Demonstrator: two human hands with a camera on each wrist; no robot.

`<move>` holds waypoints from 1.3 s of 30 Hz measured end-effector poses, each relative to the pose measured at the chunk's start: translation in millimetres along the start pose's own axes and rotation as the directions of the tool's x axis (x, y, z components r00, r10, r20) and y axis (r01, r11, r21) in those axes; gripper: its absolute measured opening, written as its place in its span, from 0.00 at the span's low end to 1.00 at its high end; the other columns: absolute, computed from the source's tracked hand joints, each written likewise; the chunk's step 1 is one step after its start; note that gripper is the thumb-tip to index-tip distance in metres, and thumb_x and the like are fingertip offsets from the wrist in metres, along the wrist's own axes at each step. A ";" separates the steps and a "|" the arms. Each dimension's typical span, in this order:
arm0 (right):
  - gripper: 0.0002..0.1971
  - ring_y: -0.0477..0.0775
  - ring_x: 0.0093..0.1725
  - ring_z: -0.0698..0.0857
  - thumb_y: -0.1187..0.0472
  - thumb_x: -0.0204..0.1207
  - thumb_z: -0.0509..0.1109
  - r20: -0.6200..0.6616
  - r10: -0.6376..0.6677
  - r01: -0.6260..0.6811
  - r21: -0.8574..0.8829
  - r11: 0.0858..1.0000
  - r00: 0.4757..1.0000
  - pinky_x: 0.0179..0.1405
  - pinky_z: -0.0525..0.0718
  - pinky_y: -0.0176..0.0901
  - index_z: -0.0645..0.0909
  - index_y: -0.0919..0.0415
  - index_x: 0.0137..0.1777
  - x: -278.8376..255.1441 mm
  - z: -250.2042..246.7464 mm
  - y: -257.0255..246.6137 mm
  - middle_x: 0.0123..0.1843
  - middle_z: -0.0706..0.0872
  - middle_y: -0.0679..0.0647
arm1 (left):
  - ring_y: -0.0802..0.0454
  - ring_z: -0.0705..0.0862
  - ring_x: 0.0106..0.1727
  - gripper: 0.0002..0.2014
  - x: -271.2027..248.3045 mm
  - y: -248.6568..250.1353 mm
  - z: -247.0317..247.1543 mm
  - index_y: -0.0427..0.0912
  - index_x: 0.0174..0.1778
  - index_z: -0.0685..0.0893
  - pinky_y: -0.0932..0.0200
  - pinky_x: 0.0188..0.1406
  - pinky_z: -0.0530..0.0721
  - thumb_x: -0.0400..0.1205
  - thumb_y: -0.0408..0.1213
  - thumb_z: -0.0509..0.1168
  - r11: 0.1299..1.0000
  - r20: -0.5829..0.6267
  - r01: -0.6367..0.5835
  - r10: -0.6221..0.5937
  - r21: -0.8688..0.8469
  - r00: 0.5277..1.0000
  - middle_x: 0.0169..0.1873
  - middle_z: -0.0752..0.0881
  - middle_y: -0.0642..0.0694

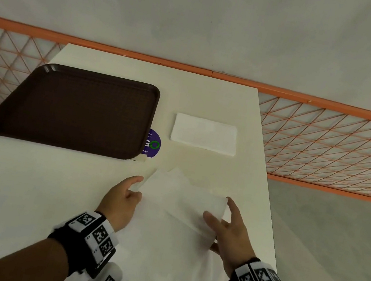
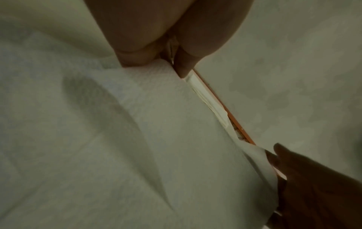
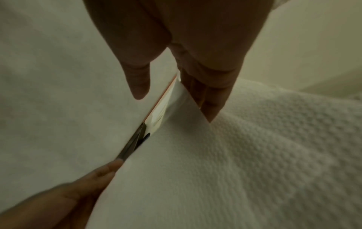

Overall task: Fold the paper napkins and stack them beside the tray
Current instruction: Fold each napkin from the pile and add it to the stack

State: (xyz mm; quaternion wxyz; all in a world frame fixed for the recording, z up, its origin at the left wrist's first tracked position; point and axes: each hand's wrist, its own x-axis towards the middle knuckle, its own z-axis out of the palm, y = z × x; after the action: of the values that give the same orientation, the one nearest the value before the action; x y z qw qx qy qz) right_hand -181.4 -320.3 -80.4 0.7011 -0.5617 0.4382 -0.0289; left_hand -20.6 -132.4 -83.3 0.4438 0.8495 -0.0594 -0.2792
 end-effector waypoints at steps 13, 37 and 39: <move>0.23 0.58 0.47 0.90 0.67 0.73 0.76 0.057 -0.164 0.170 -0.128 0.977 0.985 0.48 0.88 0.47 0.81 0.49 0.66 -5.2 1.0 4.2 0.44 0.92 0.57 | 0.56 0.80 0.61 0.13 -7.9 -1.2 -4.6 0.54 0.56 0.86 0.62 0.64 0.75 0.85 0.32 0.61 0.992 0.033 -0.031 0.036 -0.120 0.999 0.57 0.85 0.53; 0.09 0.29 0.68 0.75 0.60 0.70 0.80 0.073 -0.391 0.381 -0.444 0.811 0.918 0.67 0.68 0.36 0.85 0.45 0.37 -19.9 -17.2 -39.4 0.68 0.78 0.28 | 0.67 0.80 0.59 0.02 -10.5 25.5 -47.3 0.53 0.44 0.86 0.65 0.62 0.76 0.79 0.41 0.70 0.934 0.165 -0.353 0.340 0.057 0.926 0.54 0.84 0.67; 0.08 0.27 0.71 0.72 0.60 0.71 0.79 0.086 -0.408 0.404 -0.425 0.810 0.909 0.70 0.65 0.37 0.84 0.47 0.37 -21.2 -18.2 -42.9 0.67 0.80 0.28 | 0.66 0.83 0.51 0.02 -11.0 29.1 -46.7 0.53 0.45 0.85 0.70 0.54 0.78 0.80 0.41 0.69 0.935 0.176 -0.353 0.342 0.033 0.923 0.45 0.87 0.66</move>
State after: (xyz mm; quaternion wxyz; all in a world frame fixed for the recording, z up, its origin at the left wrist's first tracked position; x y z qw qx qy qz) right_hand -186.7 -338.7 -32.9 0.5341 -0.7835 0.3068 -0.0824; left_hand -0.9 -112.4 -34.7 0.4523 0.8126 -0.2549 -0.2647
